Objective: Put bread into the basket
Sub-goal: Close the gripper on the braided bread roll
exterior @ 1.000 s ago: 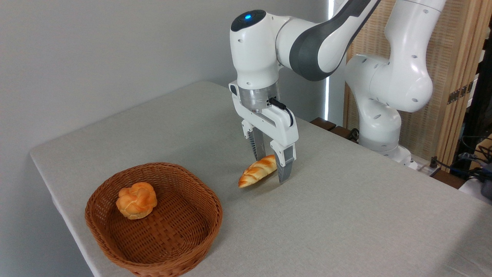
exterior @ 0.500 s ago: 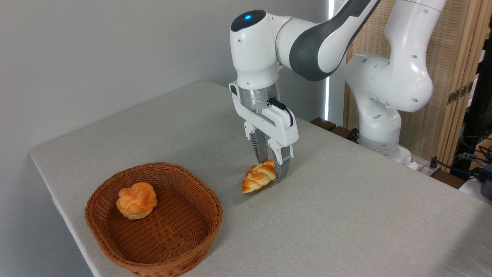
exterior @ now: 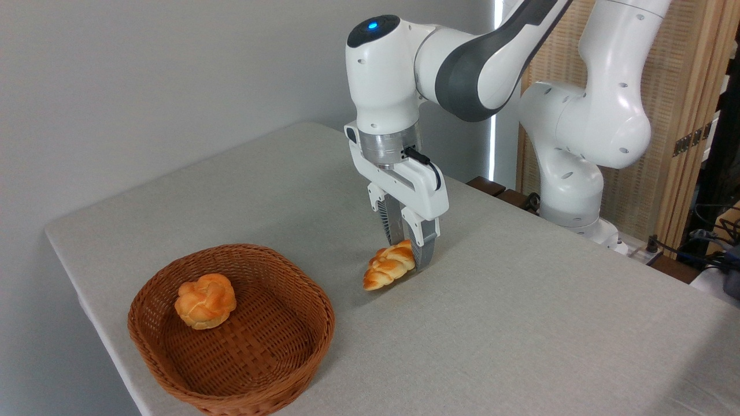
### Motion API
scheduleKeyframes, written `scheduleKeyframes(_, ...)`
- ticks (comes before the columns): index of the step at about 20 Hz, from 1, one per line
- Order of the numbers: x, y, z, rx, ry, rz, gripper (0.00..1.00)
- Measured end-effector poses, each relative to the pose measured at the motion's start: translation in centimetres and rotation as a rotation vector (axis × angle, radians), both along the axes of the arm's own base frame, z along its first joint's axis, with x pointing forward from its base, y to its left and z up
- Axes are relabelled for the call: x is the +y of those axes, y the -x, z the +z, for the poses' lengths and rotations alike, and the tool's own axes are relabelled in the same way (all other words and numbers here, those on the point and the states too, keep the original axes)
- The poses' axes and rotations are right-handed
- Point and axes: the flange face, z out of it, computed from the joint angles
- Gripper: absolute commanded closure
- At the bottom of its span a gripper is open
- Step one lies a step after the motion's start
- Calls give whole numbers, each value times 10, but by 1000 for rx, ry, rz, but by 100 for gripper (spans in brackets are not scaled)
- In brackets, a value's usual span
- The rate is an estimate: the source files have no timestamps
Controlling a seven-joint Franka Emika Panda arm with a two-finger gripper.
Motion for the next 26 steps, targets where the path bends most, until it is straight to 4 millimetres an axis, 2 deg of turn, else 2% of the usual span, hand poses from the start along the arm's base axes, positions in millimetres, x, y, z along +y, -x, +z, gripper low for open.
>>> scheduleKeyframes(10,0,0,0,0,0,-2,53)
scheduleKeyframes(22,-1,0,0,0,0,-3,54)
scheduleKeyframes(26,-1,0,0,0,0,-3,57)
